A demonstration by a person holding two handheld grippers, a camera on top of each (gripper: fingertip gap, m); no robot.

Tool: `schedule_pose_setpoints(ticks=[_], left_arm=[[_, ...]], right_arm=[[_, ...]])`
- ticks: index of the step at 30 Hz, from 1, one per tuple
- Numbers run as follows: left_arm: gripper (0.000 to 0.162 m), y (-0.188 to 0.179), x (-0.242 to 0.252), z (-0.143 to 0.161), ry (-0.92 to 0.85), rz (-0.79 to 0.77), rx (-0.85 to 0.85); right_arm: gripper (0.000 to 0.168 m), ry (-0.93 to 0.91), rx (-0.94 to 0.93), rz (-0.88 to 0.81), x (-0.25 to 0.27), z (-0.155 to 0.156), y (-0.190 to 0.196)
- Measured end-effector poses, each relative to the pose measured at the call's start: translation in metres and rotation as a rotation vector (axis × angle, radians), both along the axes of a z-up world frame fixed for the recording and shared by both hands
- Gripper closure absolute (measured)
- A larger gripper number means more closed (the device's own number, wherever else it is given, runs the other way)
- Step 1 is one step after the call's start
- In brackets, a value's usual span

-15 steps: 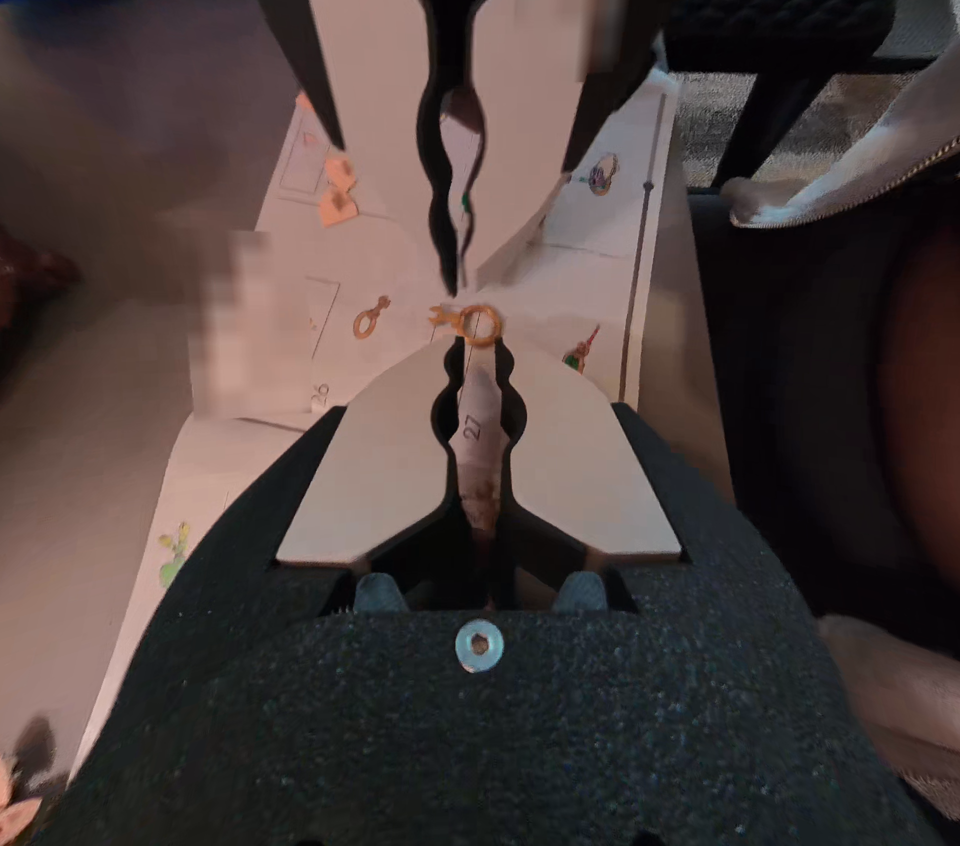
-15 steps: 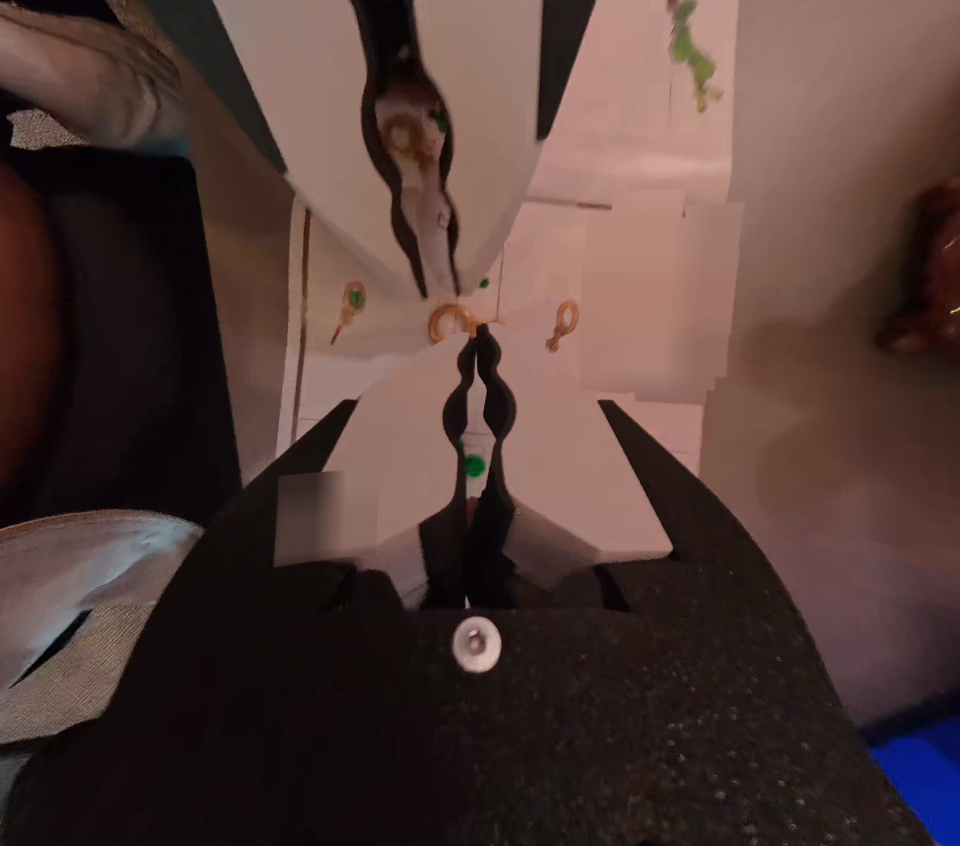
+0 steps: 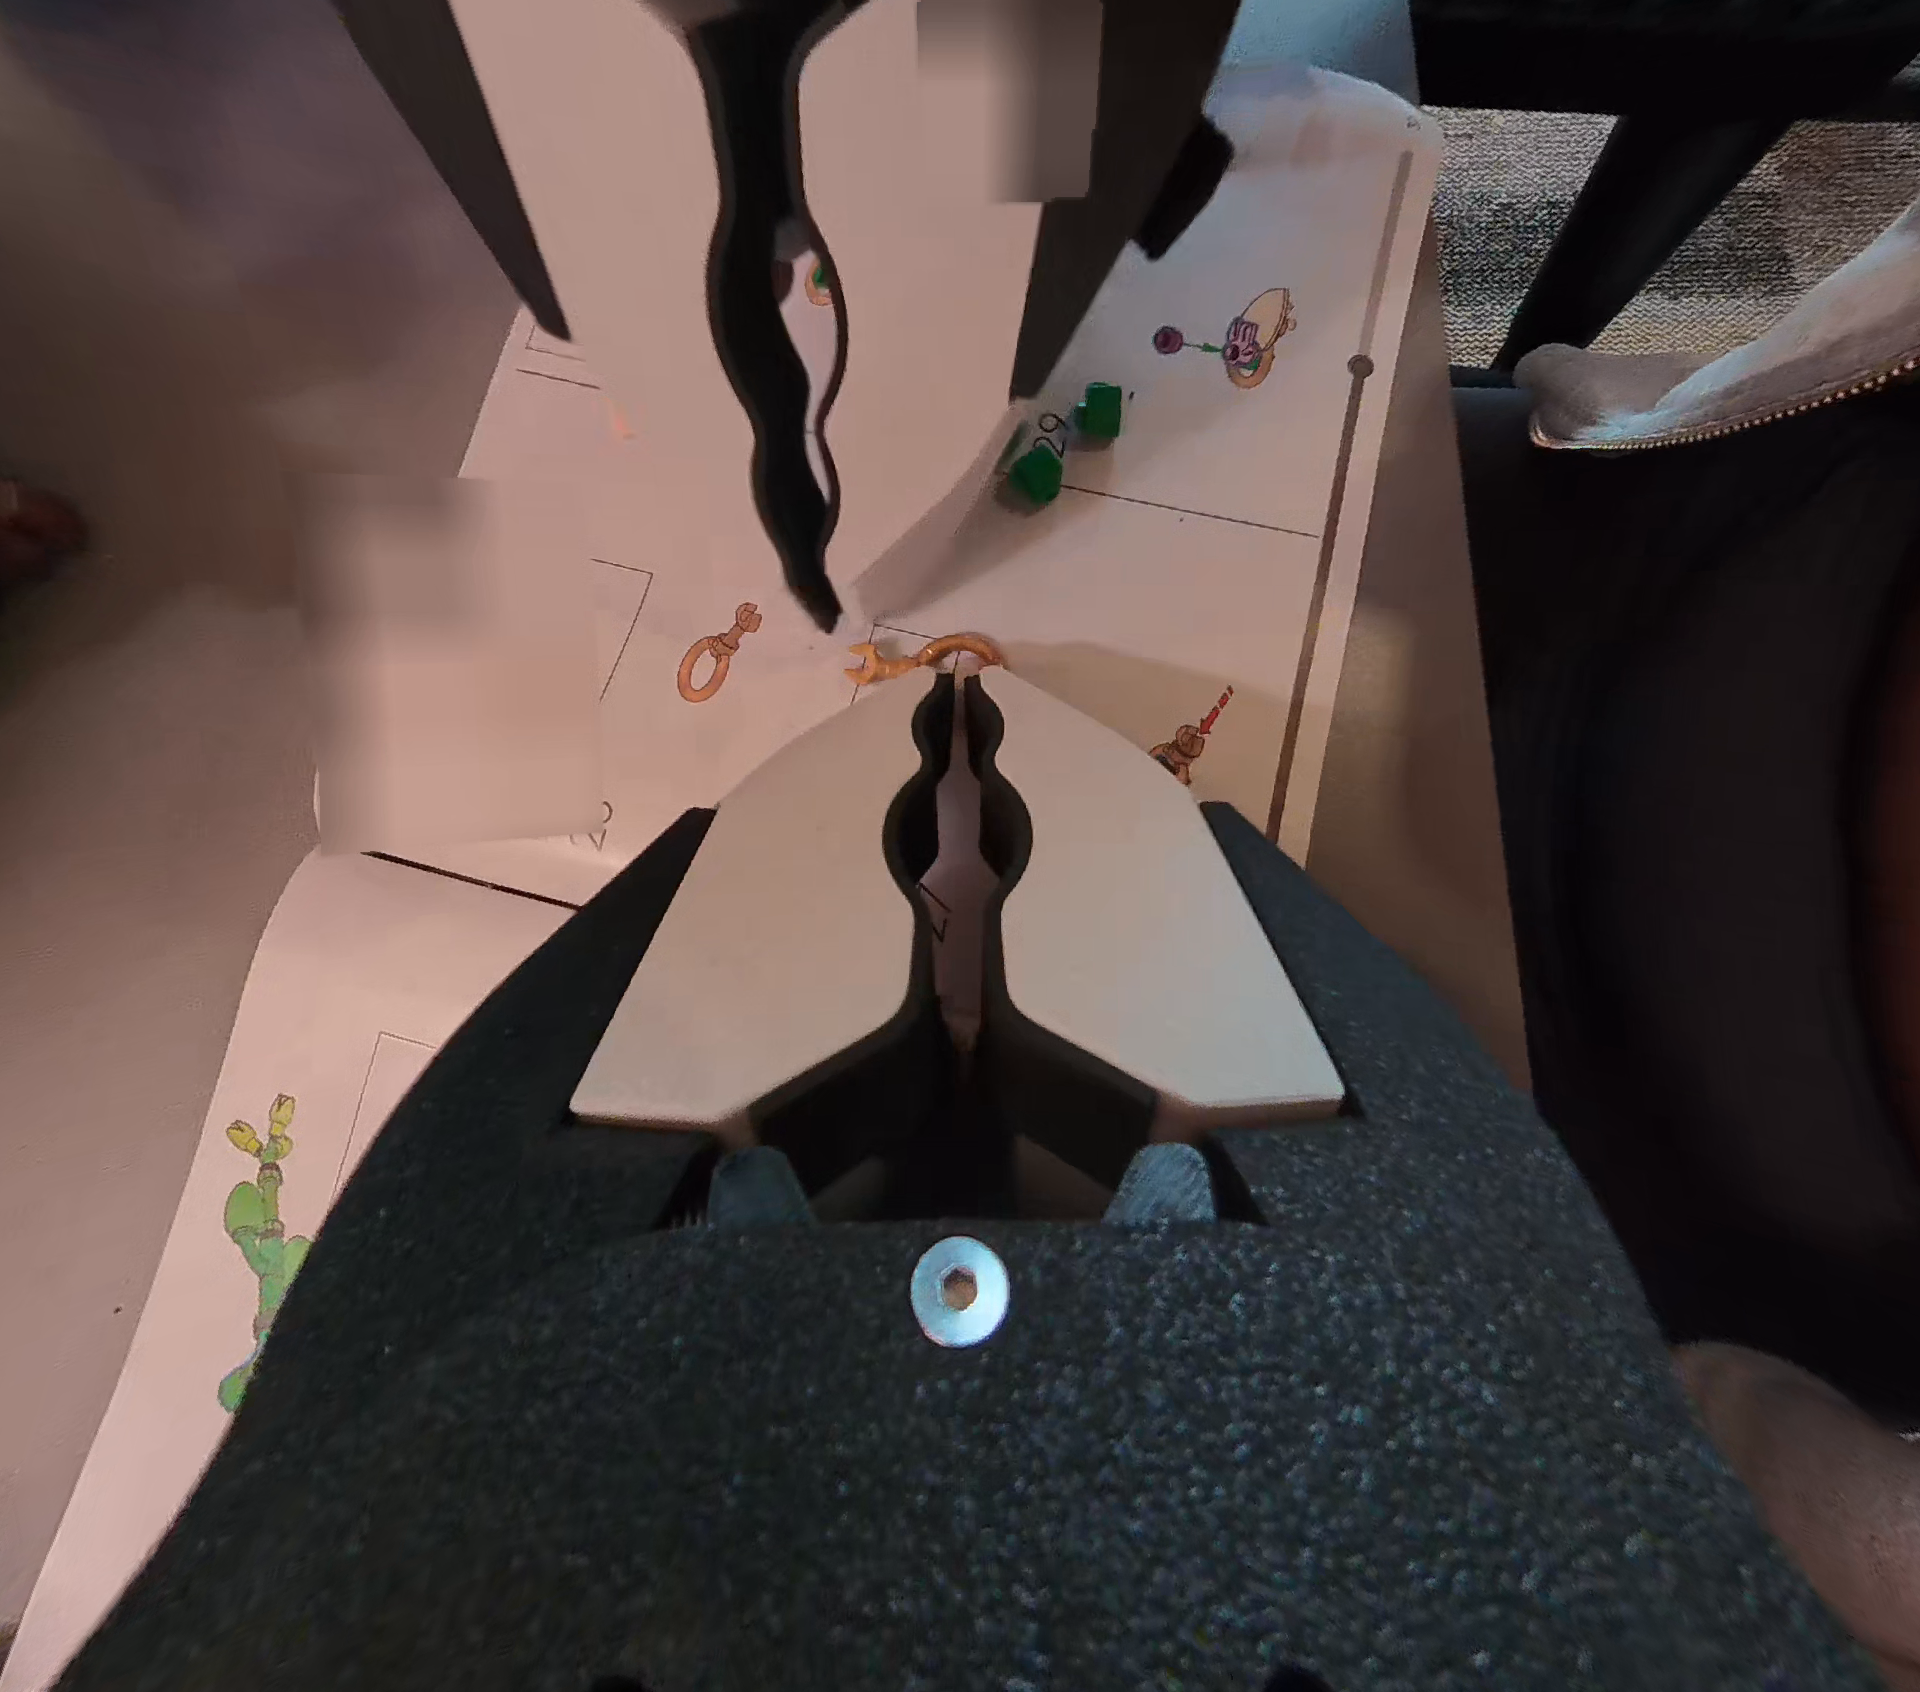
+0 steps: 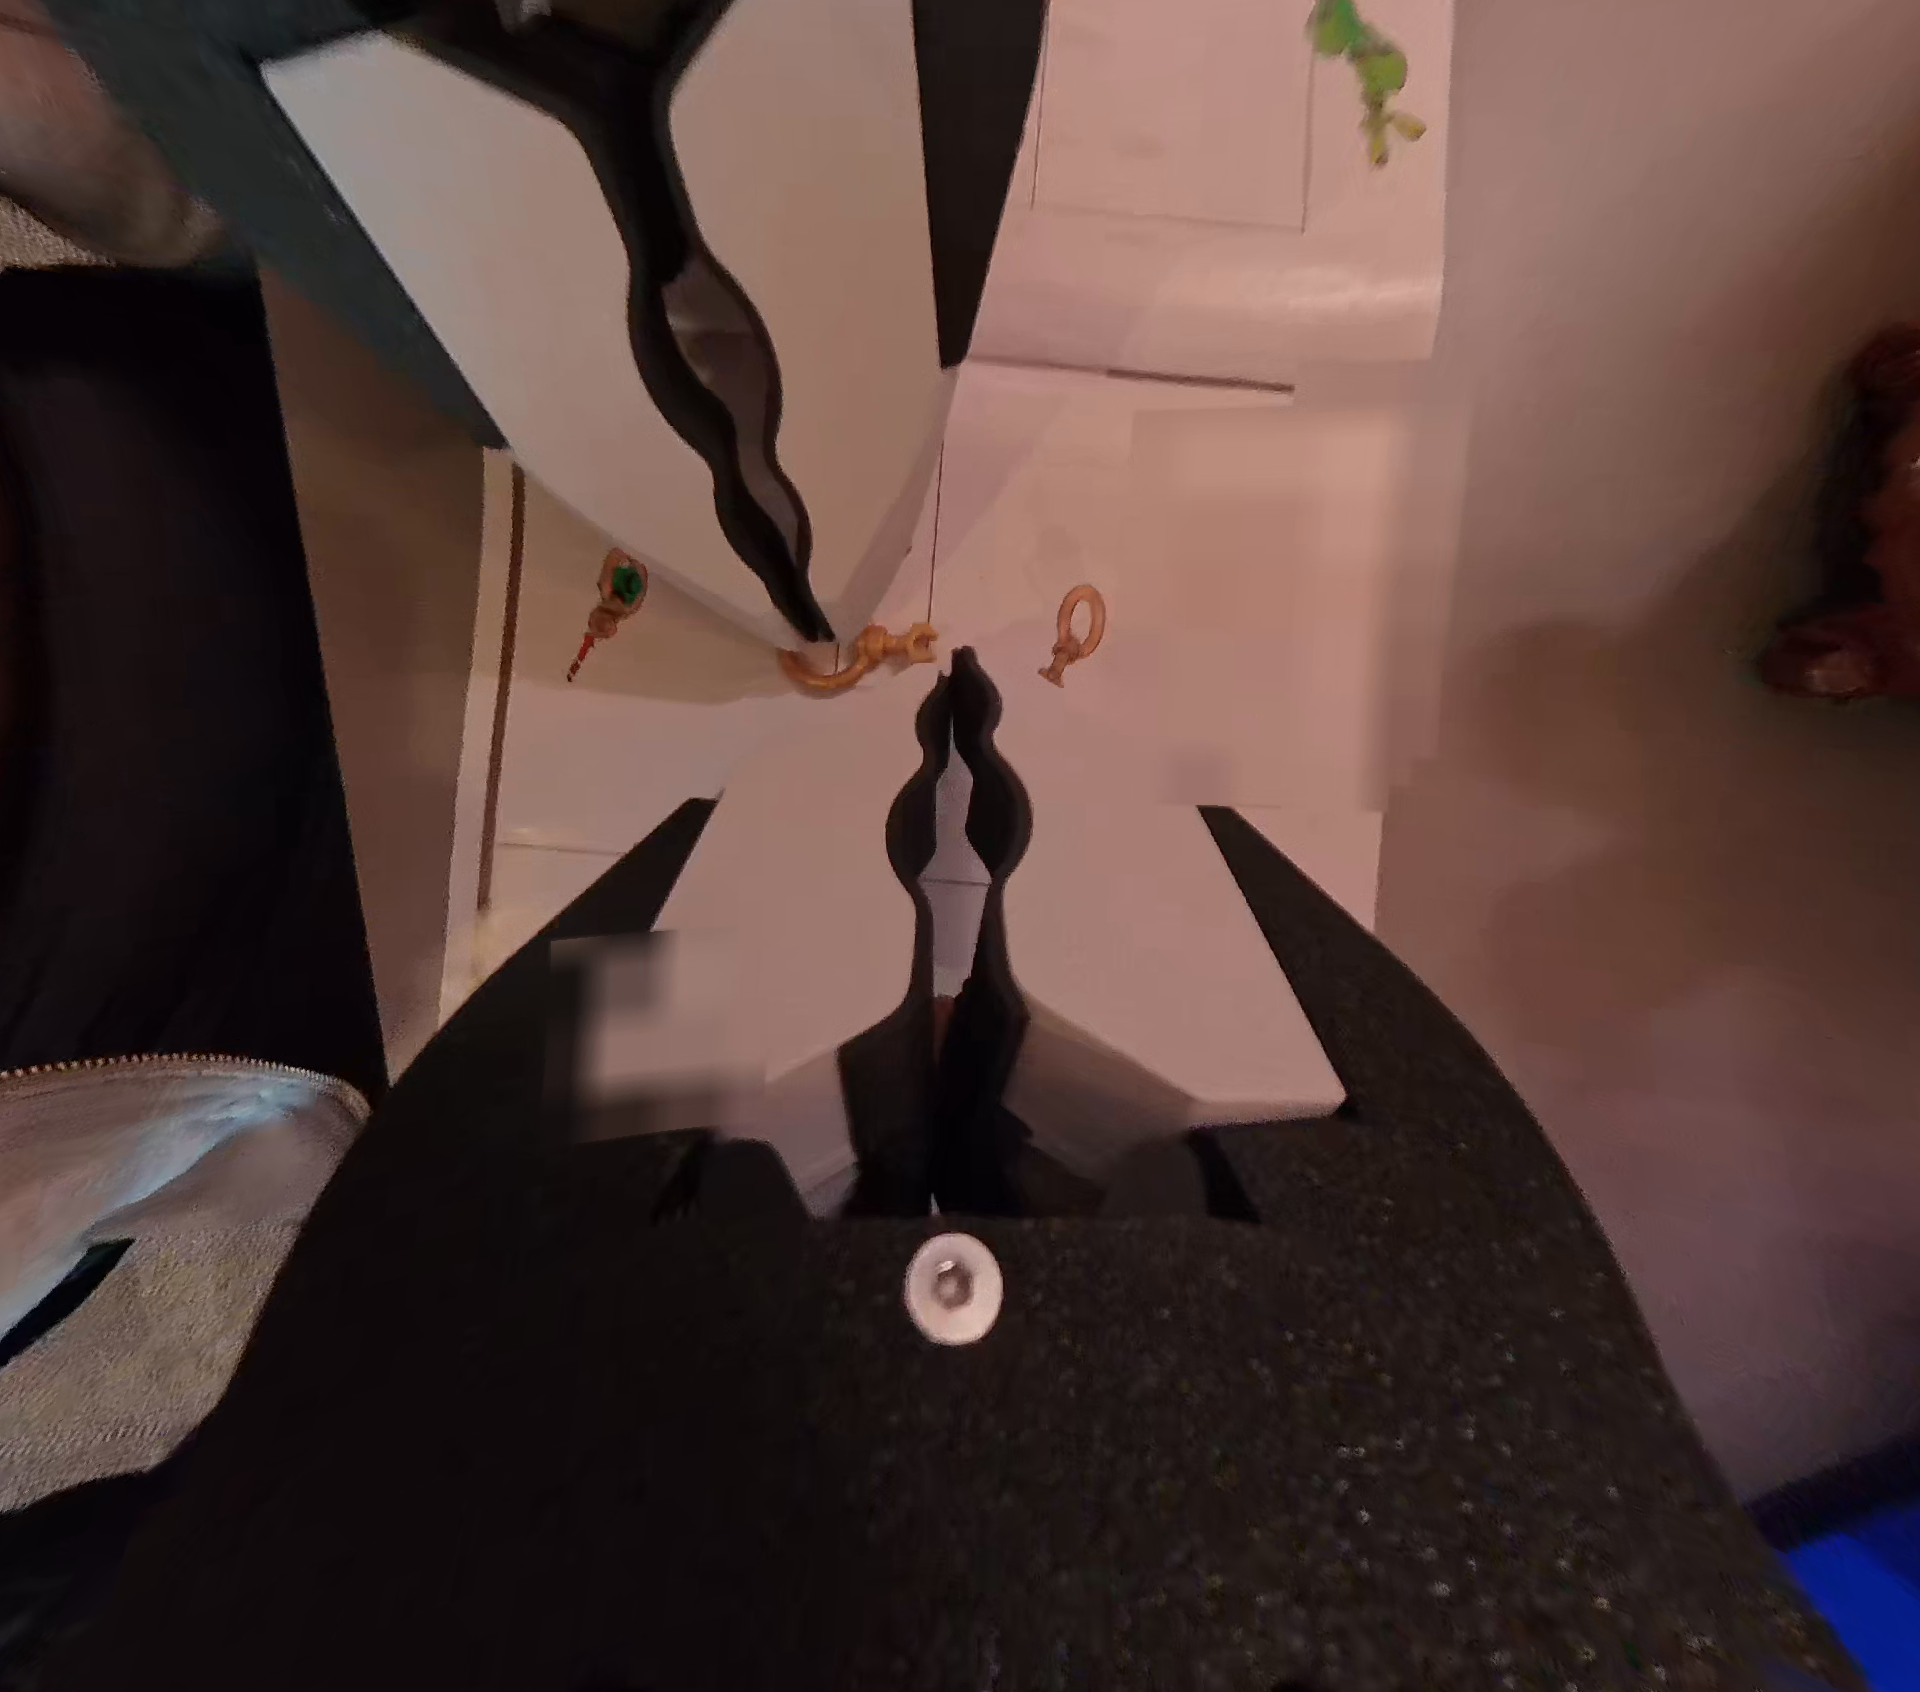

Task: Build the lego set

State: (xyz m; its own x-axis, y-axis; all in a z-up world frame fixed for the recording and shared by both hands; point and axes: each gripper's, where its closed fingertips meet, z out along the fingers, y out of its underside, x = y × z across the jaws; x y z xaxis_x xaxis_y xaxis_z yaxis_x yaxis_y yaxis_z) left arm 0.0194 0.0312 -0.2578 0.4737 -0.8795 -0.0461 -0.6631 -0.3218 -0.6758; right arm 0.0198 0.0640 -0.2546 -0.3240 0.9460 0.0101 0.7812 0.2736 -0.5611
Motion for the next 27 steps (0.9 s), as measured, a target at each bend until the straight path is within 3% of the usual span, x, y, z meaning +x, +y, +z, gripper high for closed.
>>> schedule_pose_setpoints(ticks=[27], left_arm=[[0.162,0.0,-0.002,-0.001,-0.028,0.004,-0.012]], right_arm=[[0.168,0.077,-0.113,0.003,-0.009,-0.005,-0.006]])
